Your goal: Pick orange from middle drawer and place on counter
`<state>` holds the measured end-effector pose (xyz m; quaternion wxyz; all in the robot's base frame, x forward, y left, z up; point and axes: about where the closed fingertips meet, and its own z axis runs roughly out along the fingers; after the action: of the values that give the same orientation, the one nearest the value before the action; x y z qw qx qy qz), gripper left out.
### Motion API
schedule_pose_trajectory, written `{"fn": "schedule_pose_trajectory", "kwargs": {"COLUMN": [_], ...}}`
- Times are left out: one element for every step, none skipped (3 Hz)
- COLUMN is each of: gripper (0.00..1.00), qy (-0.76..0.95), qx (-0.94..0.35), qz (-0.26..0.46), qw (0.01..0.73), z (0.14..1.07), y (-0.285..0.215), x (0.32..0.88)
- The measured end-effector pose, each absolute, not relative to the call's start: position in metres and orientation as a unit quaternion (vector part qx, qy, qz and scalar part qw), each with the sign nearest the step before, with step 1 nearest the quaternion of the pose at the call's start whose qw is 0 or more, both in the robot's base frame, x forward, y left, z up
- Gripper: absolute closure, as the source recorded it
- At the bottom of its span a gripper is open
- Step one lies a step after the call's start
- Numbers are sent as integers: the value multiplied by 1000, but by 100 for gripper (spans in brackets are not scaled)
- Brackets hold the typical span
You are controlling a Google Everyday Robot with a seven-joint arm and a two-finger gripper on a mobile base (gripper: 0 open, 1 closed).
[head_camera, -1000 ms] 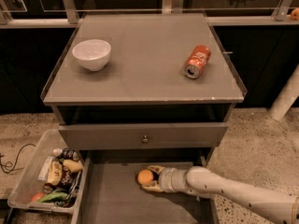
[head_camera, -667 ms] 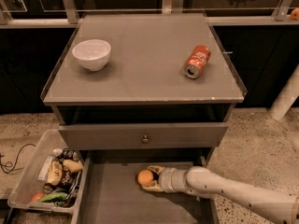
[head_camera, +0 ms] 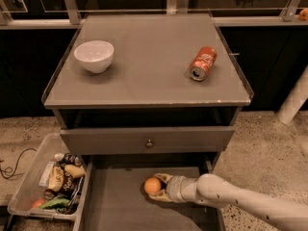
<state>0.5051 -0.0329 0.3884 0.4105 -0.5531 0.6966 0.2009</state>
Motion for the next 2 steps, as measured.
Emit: {"fn": "schedule_pose_trajectory", "kwargs": {"gripper": [100,100], "qy": [674,659], "qx": [-563,-568], "qz": [199,186], "qw": [435,457], "z": [440,495], "y": [-44,-57], "x": [485,467]}}
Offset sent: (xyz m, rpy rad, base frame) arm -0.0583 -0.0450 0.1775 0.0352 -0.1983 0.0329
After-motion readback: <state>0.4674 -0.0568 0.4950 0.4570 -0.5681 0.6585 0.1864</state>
